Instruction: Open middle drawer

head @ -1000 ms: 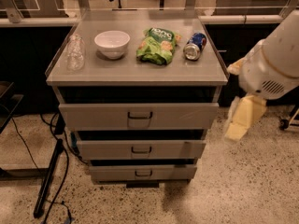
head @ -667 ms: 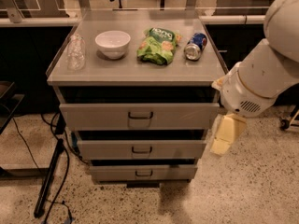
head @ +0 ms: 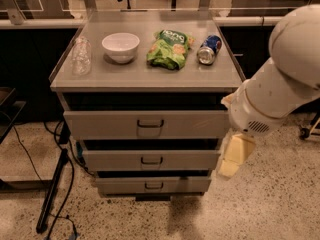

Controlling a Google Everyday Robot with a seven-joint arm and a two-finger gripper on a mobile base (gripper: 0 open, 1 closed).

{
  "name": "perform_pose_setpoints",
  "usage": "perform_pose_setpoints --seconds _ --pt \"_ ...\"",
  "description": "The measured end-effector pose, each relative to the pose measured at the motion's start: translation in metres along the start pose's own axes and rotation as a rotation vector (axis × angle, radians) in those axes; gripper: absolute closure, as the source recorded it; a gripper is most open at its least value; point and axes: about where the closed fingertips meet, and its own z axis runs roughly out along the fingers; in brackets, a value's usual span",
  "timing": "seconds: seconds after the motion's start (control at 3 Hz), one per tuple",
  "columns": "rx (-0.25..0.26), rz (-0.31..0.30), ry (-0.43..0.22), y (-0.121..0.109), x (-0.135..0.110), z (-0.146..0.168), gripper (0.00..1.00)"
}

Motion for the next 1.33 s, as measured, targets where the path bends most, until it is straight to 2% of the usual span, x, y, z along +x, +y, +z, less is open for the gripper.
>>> perform_pose_setpoints --seconds 0.33,0.67,1.33 --pt "-0.074 0.025 -0.003 0.018 0.000 0.057 0.00" --pt "-0.173 0.032 -0.027 0.031 -0.006 0.114 0.00" --pt "-0.183 0.039 -0.026 0.032 -0.006 0.118 0.00"
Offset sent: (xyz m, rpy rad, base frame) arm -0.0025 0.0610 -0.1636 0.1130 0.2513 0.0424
